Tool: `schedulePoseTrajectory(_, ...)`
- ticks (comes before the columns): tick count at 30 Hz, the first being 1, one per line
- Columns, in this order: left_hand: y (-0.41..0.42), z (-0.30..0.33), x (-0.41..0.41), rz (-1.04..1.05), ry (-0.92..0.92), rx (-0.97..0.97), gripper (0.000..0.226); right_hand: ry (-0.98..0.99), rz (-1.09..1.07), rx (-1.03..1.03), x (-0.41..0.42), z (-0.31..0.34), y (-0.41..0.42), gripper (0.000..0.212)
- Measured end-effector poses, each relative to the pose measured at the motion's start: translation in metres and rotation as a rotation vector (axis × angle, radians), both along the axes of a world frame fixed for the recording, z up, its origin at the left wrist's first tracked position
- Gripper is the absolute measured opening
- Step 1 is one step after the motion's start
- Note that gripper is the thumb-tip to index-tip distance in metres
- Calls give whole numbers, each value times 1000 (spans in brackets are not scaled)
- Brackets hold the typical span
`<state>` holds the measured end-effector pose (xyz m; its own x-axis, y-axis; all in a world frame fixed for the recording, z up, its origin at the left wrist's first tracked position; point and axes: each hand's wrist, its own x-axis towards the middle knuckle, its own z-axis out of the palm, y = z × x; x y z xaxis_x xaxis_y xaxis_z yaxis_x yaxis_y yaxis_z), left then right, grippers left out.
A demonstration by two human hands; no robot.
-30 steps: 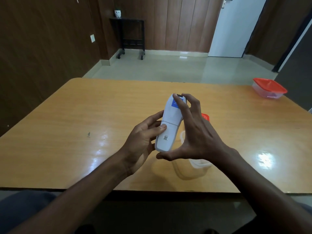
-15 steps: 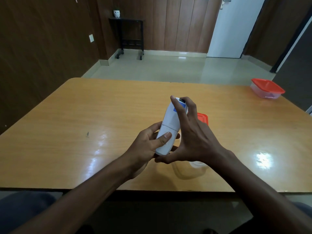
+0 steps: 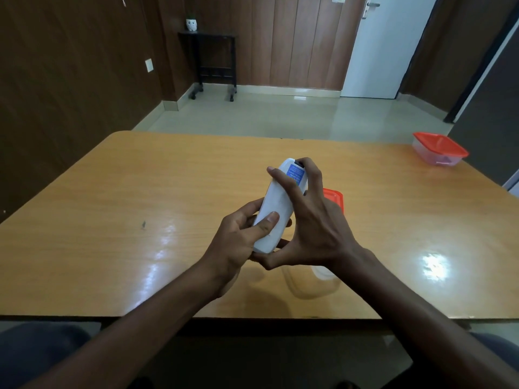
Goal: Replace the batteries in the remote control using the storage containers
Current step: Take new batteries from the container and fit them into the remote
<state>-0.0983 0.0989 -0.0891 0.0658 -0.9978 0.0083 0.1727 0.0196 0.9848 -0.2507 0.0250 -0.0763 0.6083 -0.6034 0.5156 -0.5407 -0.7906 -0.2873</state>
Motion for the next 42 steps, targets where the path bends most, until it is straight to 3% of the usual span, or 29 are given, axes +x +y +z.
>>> schedulePoseTrajectory(4, -5, -1, 0, 77, 90, 85, 28, 5, 58, 128, 4, -9, -4, 128)
schedulePoseTrajectory(10, -10, 3, 13, 182, 294, 215, 30, -92, 190, 354, 18, -23, 0, 83)
schedulePoseTrajectory(13, -12, -1, 24, 297, 273, 246, 29, -206, 195, 476, 24, -24, 6, 71)
schedulePoseTrajectory(18, -11, -8, 38, 402, 153, 338, 65, -348, 88, 772, 39, -30, 13, 61)
schedulePoseTrajectory(22, -8, -7, 47, 466, 85, 336, 42, -544, -23, 1077, 59, -36, 16, 59)
schedulePoseTrajectory(25, -7, -5, 59, 524, 117, 369, 22, -589, -76, 1205, 78, -37, 13, 60)
schedulePoseTrajectory(28, -7, -1, 72, 576, 149, 395, 17, -584, -171, 1318, 103, -37, 2, 55)
schedulePoseTrajectory(33, -15, -4, 104, 726, 148, 397, 13, -609, -237, 1338, 164, -37, -34, 27)
schedulePoseTrajectory(37, -21, -3, 132, 879, 144, 384, 14, -593, -265, 1263, 208, -33, -59, 28)
schedulePoseTrajectory(40, -23, -3, 147, 936, 161, 339, 16, -532, -318, 1148, 234, -33, -74, 9)
schedulePoseTrajectory(42, -24, -3, 151, 941, 164, 336, 17, -487, -360, 1078, 247, -34, -82, 10)
